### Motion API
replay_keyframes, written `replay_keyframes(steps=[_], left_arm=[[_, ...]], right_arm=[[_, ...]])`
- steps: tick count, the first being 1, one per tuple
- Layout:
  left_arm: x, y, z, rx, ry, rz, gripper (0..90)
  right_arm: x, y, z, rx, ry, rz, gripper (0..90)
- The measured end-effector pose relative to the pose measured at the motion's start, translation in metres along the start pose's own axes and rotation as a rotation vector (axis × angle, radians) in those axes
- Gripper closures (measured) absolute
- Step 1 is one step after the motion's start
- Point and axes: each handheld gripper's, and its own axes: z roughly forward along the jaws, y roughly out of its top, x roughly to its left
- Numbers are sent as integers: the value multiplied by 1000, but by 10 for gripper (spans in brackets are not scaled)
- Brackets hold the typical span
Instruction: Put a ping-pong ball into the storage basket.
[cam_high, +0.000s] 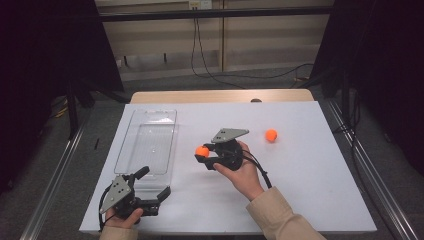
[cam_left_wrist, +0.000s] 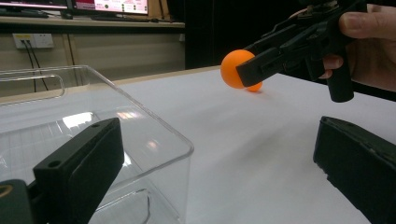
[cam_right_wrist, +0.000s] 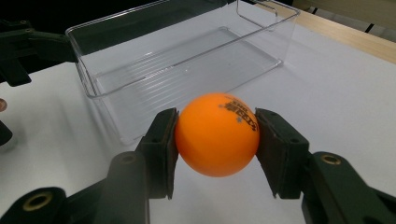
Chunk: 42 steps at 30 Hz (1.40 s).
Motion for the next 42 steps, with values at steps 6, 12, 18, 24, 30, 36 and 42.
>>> replay_keyframes(steps=[6,12,18,24,30,36,42], left_arm=[[0,0,0,3,-3,3,16],[0,0,0,2,-1,1,16],[0,0,0,2,-2,2,16],[0,0,0,3,-3,4,16],[0,0,0,3,-4,3,16],[0,0,0,3,-5,2,16],[0,0,1,4,-8,0,16]], right_arm=[[0,0,2,2,0,-1,514],[0,1,4,3,-1,-1,514],[0,3,6,6,-1,-6,514],[0,4,9,5,-5,-6,514],[-1,5,10,1,-3,-3,513],[-1,6,12,-2,-1,3,513],[-1,7,14,-1,-3,1,514]])
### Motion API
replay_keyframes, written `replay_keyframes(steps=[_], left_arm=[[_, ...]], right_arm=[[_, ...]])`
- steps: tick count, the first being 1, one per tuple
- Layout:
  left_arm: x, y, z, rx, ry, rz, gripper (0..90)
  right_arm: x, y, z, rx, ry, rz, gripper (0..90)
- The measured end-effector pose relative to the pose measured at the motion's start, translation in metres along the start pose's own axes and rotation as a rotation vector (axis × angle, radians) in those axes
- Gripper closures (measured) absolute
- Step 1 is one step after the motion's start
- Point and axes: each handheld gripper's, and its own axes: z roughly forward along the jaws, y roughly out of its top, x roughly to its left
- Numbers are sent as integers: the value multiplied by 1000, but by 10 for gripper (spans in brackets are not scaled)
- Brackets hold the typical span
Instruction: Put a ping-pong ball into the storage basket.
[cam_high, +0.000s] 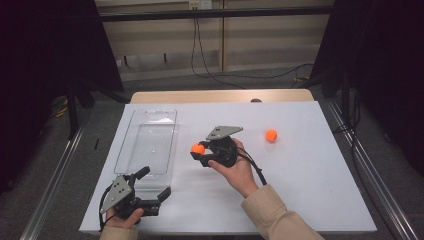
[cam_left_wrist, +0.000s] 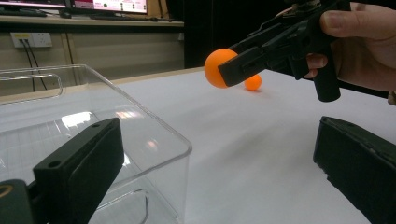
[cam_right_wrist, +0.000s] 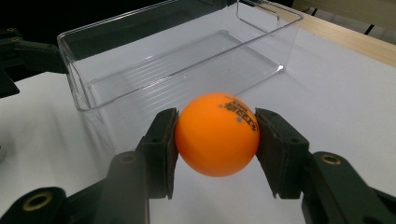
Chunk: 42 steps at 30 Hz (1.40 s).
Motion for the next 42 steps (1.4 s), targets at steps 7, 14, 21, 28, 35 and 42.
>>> replay_keyframes(steps=[7,14,21,28,35,42], left_arm=[[0,0,0,0,0,0,16],[0,0,0,1,-1,0,16],[0,0,0,3,-2,-1,16],[0,0,0,3,-1,-1,16],[0,-1,1,7,-4,4,16],[0,-1,1,7,-5,4,16]], right_arm=[[1,1,4,4,6,2,514],[1,1,6,-4,7,2,513],[3,5,9,-5,7,-4,513],[4,5,13,-4,6,0,514],[4,7,15,-14,12,10,513],[5,9,18,-19,16,14,514]])
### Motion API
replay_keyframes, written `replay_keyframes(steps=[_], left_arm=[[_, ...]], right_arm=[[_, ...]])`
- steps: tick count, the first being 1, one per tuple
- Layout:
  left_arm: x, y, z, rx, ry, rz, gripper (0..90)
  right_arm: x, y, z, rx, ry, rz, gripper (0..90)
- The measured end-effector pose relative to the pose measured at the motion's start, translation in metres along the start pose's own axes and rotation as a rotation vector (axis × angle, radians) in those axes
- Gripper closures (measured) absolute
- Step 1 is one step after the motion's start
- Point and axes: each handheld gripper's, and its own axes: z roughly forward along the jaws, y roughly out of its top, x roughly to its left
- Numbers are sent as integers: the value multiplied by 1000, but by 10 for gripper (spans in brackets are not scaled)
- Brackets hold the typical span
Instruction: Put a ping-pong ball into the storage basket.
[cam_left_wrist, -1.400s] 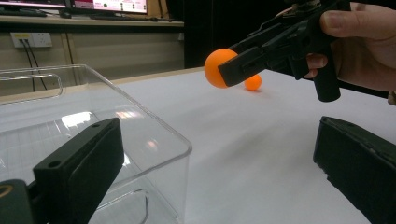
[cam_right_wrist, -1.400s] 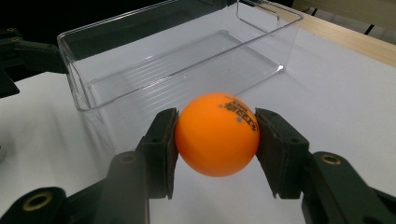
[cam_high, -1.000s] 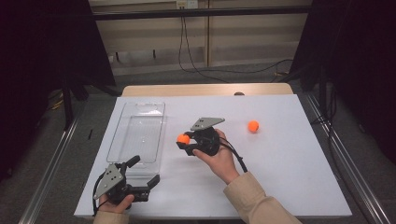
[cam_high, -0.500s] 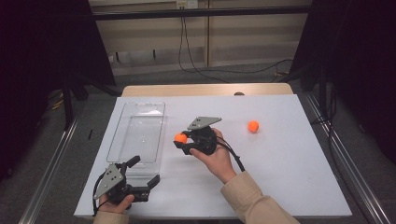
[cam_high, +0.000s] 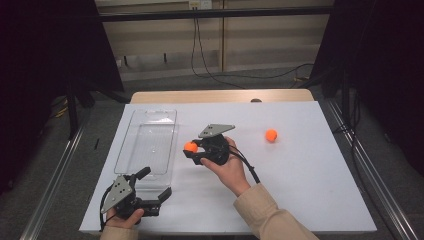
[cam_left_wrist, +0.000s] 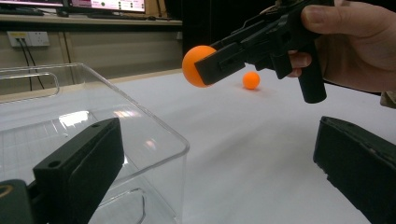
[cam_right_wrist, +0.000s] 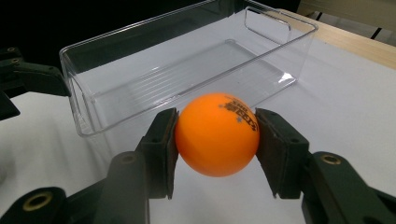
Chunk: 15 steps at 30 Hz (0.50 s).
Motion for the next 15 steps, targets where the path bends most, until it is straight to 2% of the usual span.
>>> replay_keyframes(steps=[15], left_arm=[[0,0,0,-2,1,-1,16]], right_arm=[[3,3,2,-14,8,5,513]])
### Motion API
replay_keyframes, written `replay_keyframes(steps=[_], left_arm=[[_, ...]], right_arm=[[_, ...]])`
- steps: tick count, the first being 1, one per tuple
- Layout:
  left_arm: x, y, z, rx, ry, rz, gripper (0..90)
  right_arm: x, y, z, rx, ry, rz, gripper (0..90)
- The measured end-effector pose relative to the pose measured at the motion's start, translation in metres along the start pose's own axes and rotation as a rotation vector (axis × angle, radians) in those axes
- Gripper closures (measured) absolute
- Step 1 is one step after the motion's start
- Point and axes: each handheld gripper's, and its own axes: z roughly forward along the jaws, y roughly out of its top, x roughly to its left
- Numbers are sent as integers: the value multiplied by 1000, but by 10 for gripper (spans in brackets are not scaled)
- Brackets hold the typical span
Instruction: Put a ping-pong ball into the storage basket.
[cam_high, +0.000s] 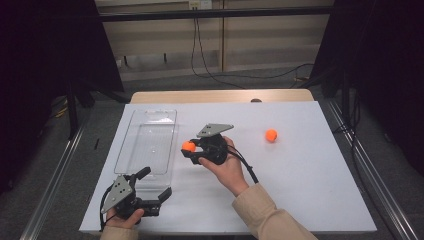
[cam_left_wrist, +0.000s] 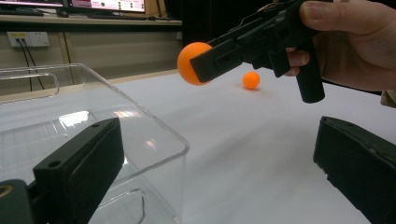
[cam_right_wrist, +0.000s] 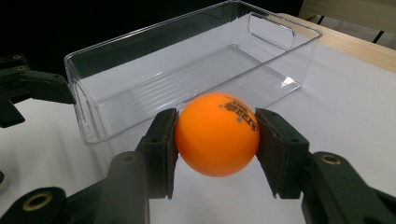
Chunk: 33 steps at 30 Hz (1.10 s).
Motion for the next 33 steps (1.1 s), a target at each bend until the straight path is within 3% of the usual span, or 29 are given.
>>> replay_keyframes(steps=[33], left_arm=[[-1,1,1,1,-3,-4,16]], right_arm=[[6,9,10,10,14,-23,514]])
